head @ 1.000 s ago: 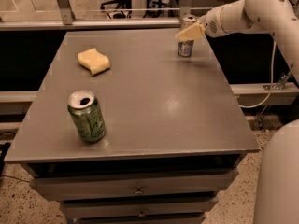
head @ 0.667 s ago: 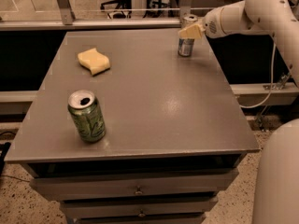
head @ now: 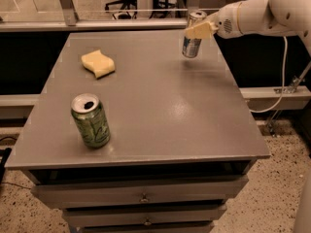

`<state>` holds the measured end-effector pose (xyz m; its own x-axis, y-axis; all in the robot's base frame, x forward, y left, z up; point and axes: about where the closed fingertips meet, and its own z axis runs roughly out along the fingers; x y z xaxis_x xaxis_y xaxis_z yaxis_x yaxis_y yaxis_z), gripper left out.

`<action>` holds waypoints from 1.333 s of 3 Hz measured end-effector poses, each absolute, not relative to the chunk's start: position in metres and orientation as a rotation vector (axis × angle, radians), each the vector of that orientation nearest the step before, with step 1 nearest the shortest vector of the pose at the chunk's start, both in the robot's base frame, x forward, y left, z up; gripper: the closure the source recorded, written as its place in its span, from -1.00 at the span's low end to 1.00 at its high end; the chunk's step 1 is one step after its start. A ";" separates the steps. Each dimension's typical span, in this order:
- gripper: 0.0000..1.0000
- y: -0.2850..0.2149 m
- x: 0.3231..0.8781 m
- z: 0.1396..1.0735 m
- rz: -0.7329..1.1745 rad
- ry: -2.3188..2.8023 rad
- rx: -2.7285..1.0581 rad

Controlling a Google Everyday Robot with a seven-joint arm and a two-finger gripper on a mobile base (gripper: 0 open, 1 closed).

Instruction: Move redbull can near green can

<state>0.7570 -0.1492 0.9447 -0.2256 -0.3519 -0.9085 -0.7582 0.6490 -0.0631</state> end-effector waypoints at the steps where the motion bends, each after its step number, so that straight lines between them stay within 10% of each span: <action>1: 1.00 -0.096 0.710 0.945 0.541 1.812 -0.914; 4: 1.00 -0.055 0.665 0.948 0.658 1.753 -1.040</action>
Offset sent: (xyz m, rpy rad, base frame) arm -0.0789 0.0773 0.0076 0.0329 0.0124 0.0566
